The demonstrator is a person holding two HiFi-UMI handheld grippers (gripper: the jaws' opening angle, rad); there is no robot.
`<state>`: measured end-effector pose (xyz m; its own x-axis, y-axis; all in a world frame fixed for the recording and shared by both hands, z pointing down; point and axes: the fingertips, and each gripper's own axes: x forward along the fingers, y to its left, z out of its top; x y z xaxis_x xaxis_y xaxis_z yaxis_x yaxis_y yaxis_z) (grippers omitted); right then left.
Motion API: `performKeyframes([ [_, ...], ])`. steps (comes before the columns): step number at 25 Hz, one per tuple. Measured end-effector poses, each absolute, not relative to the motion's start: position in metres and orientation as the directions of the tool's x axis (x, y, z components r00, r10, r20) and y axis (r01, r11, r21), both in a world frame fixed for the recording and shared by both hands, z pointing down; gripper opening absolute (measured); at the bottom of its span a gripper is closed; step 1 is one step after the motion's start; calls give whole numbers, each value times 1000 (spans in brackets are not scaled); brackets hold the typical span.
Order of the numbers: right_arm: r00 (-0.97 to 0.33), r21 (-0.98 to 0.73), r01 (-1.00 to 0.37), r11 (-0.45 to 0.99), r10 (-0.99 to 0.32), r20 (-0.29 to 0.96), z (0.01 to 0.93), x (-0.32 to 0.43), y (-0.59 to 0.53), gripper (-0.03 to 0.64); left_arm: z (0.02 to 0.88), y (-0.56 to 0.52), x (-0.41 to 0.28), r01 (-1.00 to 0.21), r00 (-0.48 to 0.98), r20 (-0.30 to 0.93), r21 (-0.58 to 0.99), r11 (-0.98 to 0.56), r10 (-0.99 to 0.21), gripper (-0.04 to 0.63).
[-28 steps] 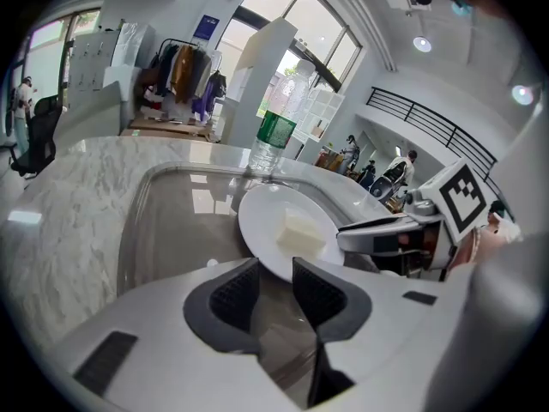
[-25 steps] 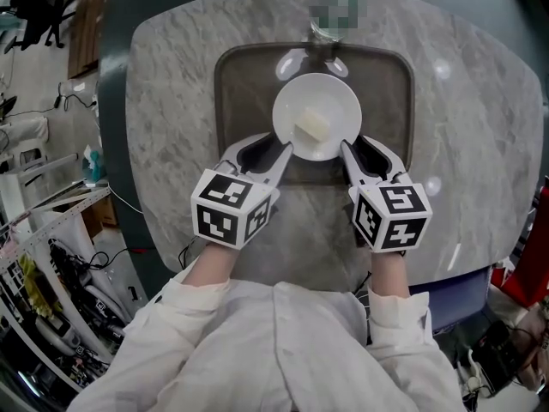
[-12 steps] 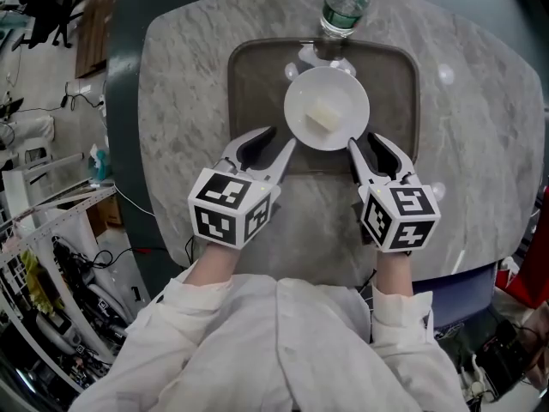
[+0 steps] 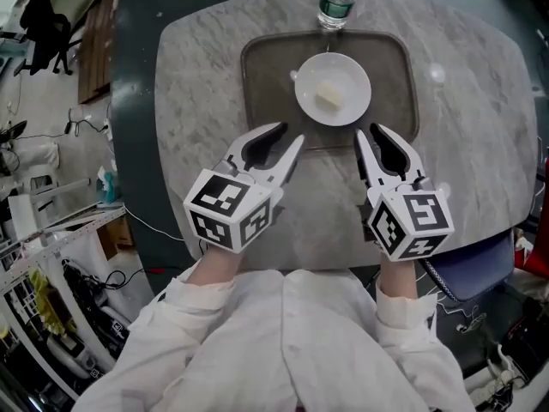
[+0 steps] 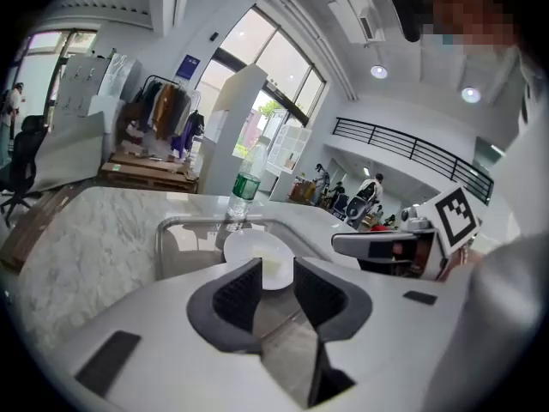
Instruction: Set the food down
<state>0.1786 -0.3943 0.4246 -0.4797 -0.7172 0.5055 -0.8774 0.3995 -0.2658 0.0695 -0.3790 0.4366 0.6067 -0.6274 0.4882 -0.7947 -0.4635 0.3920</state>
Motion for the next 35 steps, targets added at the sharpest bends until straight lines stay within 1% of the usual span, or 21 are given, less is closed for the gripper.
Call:
performKeyframes([
  [2, -460, -253, -888, 384, -747, 481, 414, 177, -384, 58, 427, -373, 70, -772, 635, 456, 388, -503, -624, 120],
  [4, -439, -238, -899, 368, -769, 465, 397, 169, -362, 35, 412, -353, 62, -750, 661, 425, 392, -533, -618, 120],
  [9, -418, -224, -908, 354, -809, 415, 363, 145, -303, 14, 386, -306, 33, -704, 711, 383, 379, -601, -590, 115],
  [14, -417, -226, -907, 355, -837, 356, 342, 122, -257, 6, 358, -276, 13, -668, 745, 320, 361, -651, -586, 109],
  [17, -405, -192, -913, 359, -853, 329, 323, 108, -237, 3, 338, -255, 5, -638, 770, 276, 351, -686, -575, 103],
  [20, -380, -143, -925, 353, -873, 306, 306, 98, -219, 3, 325, -234, 0, -608, 794, 252, 338, -719, -553, 89],
  [23, -368, -130, -930, 344, -885, 286, 296, 89, -201, 3, 315, -211, -3, -576, 817, 231, 327, -749, -528, 84],
  [29, -402, -128, -915, 381, -881, 251, 283, 62, -171, 3, 318, -175, -15, -556, 831, 240, 340, -758, -502, 72],
  [35, -440, -140, -898, 418, -861, 254, 287, 47, -153, 3, 320, -156, -14, -545, 838, 244, 340, -766, -488, 60],
])
